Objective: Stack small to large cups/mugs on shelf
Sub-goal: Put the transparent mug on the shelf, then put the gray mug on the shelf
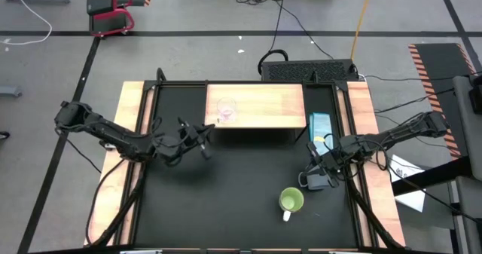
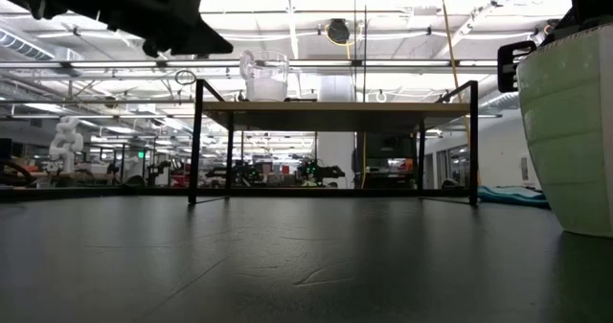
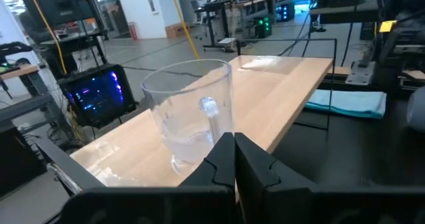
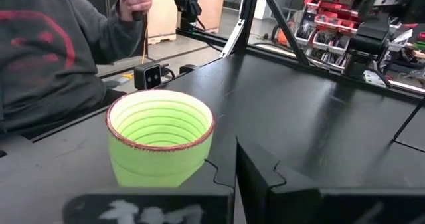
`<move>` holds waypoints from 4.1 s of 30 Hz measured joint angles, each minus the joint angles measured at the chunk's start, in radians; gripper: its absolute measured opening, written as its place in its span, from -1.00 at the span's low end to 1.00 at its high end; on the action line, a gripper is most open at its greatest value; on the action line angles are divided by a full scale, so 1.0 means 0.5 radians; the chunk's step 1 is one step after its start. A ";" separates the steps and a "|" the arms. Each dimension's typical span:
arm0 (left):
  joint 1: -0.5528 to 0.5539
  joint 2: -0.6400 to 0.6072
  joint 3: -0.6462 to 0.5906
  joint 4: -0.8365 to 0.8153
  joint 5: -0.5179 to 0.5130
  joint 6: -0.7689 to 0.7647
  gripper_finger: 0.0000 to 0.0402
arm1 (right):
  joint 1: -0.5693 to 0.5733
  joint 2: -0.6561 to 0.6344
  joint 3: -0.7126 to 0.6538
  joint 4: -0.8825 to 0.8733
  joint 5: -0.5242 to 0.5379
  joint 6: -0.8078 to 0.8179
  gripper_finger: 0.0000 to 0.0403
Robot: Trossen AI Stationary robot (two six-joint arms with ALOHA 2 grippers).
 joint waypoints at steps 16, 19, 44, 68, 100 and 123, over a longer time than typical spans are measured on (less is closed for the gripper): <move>0.168 0.001 0.011 -0.041 0.080 -0.053 -0.99 | 0.000 0.025 0.000 0.001 -0.001 -0.004 -1.00; 0.201 0.001 0.011 -0.044 0.111 -0.055 -0.99 | 0.000 0.025 0.000 0.001 -0.001 -0.004 -1.00; 0.291 0.001 0.012 -0.042 0.398 -0.093 -0.99 | 0.000 0.025 0.000 0.001 -0.002 -0.014 -1.00; 0.247 0.114 0.014 0.060 0.472 0.075 -0.97 | 0.000 0.027 -0.084 0.145 -0.005 0.034 -1.00; -0.415 0.003 -0.027 -0.726 0.483 -0.570 -0.96 | 0.001 0.027 -0.082 0.265 -0.006 0.038 -1.00; -0.474 0.003 -0.027 -0.685 0.424 -0.415 -0.96 | 0.052 0.027 -0.082 0.453 -0.270 0.189 -1.00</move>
